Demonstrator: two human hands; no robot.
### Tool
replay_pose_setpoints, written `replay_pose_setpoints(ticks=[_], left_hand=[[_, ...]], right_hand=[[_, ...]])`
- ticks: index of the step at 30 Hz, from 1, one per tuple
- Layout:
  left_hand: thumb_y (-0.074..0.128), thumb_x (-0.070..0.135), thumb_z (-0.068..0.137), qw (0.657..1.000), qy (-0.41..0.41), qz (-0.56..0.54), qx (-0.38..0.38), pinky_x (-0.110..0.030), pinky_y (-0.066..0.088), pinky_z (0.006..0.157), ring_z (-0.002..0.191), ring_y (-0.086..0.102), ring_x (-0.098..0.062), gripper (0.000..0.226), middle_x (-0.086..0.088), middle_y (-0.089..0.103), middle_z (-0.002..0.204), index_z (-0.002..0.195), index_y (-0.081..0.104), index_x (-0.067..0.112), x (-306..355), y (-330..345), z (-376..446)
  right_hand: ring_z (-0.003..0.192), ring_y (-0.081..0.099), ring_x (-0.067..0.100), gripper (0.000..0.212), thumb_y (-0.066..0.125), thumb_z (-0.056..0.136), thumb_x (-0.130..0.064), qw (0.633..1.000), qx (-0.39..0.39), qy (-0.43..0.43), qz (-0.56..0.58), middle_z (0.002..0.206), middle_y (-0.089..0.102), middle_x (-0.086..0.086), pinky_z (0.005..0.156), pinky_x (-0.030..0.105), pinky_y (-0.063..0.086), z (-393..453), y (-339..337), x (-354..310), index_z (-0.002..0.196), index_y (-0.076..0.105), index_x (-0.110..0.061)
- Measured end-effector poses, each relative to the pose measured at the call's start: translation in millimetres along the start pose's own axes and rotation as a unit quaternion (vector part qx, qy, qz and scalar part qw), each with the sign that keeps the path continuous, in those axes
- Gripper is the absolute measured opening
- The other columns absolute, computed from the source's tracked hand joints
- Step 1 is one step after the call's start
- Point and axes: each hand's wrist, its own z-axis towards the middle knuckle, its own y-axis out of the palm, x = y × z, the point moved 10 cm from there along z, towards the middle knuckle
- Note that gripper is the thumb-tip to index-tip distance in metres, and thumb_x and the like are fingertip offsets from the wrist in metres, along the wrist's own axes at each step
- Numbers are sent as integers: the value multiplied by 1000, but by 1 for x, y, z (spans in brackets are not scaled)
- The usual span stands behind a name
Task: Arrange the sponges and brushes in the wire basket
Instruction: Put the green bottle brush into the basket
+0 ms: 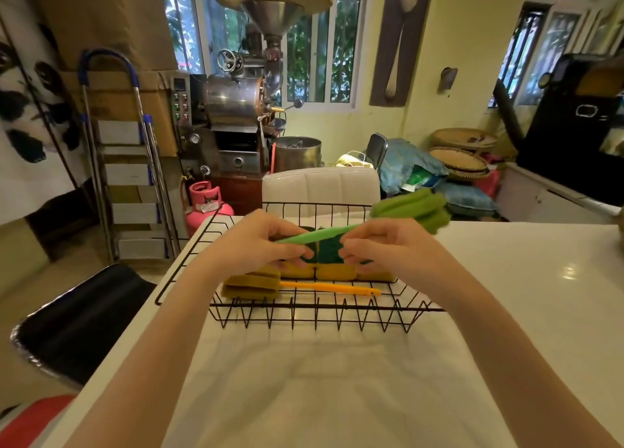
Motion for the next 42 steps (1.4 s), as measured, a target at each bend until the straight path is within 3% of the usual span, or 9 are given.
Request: replay_pose_setpoints(ticks=[4,6,8,13,20,24,28,35,42], left_hand=[[60,13,80,995,-47,54,-73,-16,54,65,78,68,-7,20,6,73,86,92,68,27,-22,3,-5],[61,12,80,993,-57,49,-95,-15,53,64,80,68,-8,21,5,74,88,89,70,29,-28,5,-6],[61,14,79,992,-65,23,-105,-14,52,64,81,68,-8,21,7,74,87,92,70,28,-32,7,-7],[62,27,79,986,-87,94,-110,-14,49,62,72,63,-3,13,6,73,81,85,71,34,-44,13,-4],[57,20,84,930,-92,327,-139,-14,38,68,71,51,-6,24,10,63,85,107,65,20,-57,37,6],[52,1,83,941,-90,279,-169,-20,42,86,90,56,-4,38,8,62,103,114,60,22,-54,49,5],[49,12,88,947,-102,238,-189,-23,35,93,96,52,-1,30,12,59,110,113,60,25,-55,52,1],[47,27,89,941,-139,242,-190,-24,32,92,99,50,-8,29,4,60,117,115,59,21,-63,53,-1],[43,29,91,943,-145,236,-183,-26,33,91,102,51,-12,30,0,60,119,116,57,23,-60,51,-3]], right_hand=[[101,50,-12,35,63,76,-33,976,-30,-100,-192,110,53,-32,80,10,43,-13,-19,-26,108,55,-47],[111,37,-7,50,65,75,-34,953,-62,-78,-287,116,41,-28,88,15,31,-10,-23,-11,119,45,-46],[106,42,3,55,67,76,-28,940,-89,-9,-328,116,43,-16,84,19,35,-5,-26,18,125,42,-36],[84,55,9,33,74,69,-25,942,-95,52,-317,95,59,-6,65,18,45,3,-26,56,91,52,-36],[86,58,16,33,79,64,-23,939,-110,51,-323,93,60,-3,74,33,50,9,-14,71,76,52,-40],[84,58,17,27,79,64,-23,930,-107,47,-349,89,61,-2,67,28,47,12,-12,74,73,56,-33],[77,56,12,28,77,67,-23,925,-111,50,-360,79,59,-6,57,19,40,13,-8,80,62,52,-35],[81,56,15,16,72,73,-27,927,-136,79,-340,89,62,0,59,17,40,13,-5,92,71,56,-30],[101,55,15,20,64,79,-29,944,-140,91,-284,108,62,-2,83,29,41,4,-15,81,99,64,-24]])
